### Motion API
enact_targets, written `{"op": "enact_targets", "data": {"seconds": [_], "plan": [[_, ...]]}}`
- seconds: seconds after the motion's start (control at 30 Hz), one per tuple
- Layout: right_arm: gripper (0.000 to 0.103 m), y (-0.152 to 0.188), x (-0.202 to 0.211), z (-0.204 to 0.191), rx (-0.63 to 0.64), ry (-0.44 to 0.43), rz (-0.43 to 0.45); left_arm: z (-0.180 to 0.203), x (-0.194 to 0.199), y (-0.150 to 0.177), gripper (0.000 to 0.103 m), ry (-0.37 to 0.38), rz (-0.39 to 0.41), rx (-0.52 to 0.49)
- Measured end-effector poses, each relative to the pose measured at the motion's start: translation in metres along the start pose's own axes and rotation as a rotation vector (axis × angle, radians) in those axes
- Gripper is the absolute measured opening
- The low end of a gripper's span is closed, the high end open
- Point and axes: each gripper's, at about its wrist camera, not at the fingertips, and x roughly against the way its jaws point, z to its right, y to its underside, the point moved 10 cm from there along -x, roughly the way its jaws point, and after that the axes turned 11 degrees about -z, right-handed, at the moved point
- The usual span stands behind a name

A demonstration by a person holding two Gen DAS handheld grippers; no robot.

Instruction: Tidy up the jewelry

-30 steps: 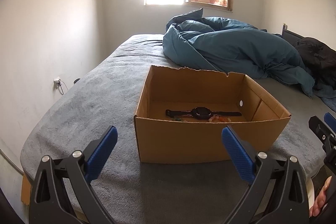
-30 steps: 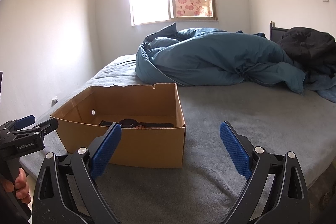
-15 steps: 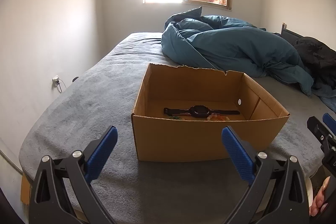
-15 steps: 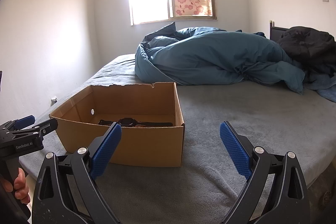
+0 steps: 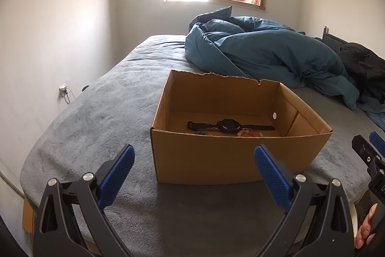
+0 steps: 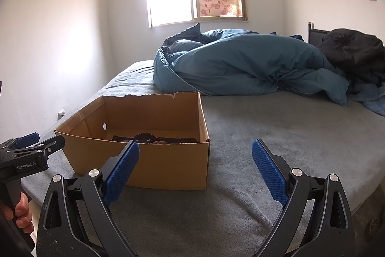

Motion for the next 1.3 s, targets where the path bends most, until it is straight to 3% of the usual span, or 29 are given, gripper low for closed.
{"op": "enact_targets", "data": {"seconds": [1.3], "plan": [[0.091,0.0038,-0.0036,-0.0024,0.005,-0.007,-0.023,0.0019,-0.0079,0.0034,0.097,-0.033,-0.035,-0.012]]}}
